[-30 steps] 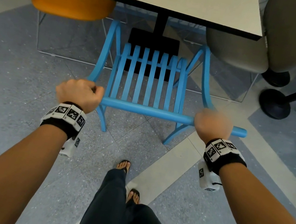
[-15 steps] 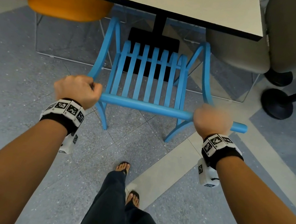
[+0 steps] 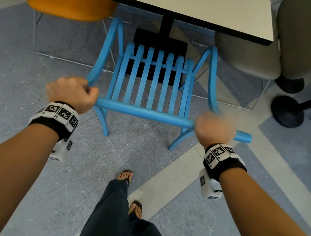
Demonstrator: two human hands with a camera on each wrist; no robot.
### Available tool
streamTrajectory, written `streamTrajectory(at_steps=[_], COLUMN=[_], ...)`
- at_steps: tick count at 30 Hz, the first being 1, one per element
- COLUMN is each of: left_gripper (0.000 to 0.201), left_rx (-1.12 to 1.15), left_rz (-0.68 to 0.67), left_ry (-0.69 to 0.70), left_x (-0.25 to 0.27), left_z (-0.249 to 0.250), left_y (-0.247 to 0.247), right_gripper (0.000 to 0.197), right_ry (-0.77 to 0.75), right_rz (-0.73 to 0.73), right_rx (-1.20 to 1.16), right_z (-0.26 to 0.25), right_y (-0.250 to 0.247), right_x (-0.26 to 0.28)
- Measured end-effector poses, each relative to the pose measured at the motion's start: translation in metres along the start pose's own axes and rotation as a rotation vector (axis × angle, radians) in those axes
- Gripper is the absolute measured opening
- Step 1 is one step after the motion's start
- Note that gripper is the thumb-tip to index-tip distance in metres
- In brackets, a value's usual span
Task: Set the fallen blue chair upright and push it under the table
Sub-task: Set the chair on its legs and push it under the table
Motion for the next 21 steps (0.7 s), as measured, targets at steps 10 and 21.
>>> streamTrajectory(at_steps=[10,21], left_gripper=[0.032,0.021], left_rx=[0.008,0.192], left_rz=[0.029,0.133], left_ry=[-0.019,-0.003], left_x=[0.004,0.044], left_z=[0.001,0.015], left_y=[-0.002,-0.013], right_gripper=[0.036,0.032], right_ry=[-0.014,-0.065], right_rz=[-0.03,-0.135], right_rx=[-0.004,-0.1], right_z=[-0.003,-0.006], right_y=[0.0,-0.01], right_x=[0.001,0.019])
Point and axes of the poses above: each hand's wrist, its own x-axis away from the middle knuckle, its own y-axis out of the palm, z = x × y, the point moved 4 cm from there along -x, towards the middle knuckle, and after that the axes turned 11 degrees about -z, right-handed, at the moved point
